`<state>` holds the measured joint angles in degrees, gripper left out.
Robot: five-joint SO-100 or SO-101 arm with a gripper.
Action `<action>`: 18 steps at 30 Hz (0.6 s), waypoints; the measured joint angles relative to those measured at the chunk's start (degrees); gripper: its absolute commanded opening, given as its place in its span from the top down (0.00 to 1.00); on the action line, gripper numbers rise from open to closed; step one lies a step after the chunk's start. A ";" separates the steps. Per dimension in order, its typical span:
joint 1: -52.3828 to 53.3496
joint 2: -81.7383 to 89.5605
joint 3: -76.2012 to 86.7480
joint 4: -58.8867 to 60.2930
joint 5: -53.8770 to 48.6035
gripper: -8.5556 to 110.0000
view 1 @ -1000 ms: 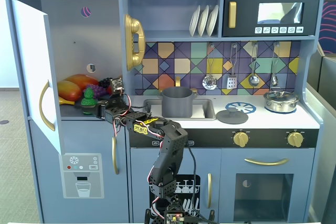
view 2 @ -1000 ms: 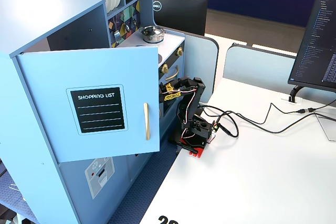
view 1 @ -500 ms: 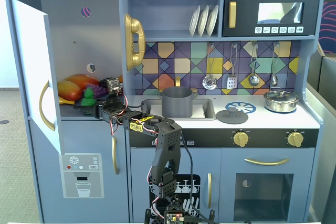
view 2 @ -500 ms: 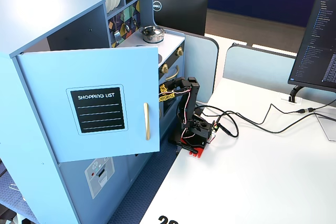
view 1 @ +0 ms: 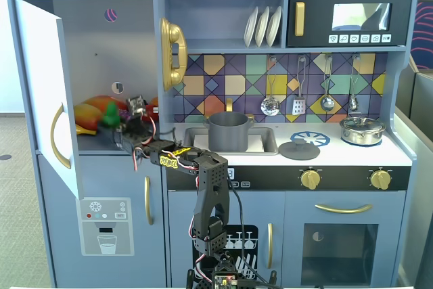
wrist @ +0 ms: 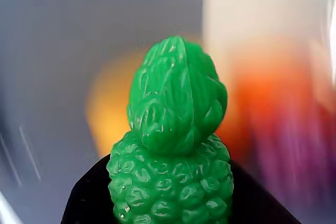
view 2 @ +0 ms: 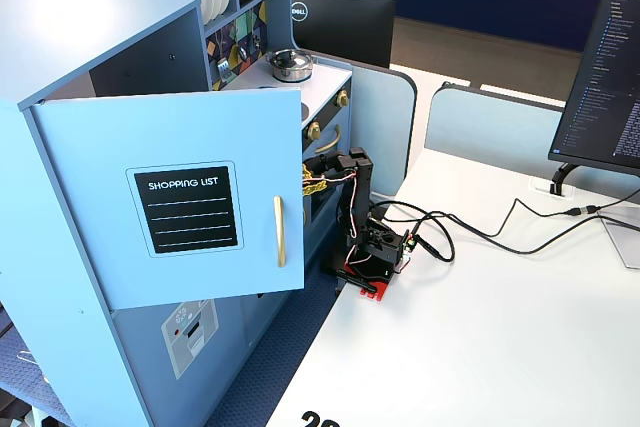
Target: Pick up the green pineapple from the left cabinet and place it in the gray recipient
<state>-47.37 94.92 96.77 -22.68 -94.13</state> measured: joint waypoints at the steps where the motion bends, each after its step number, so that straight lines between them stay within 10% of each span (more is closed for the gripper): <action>1: -0.44 0.44 -1.14 -0.09 0.09 0.93; 18: -11.43 69.43 21.18 51.94 7.21 0.93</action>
<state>-58.80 164.36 117.95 29.27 -86.92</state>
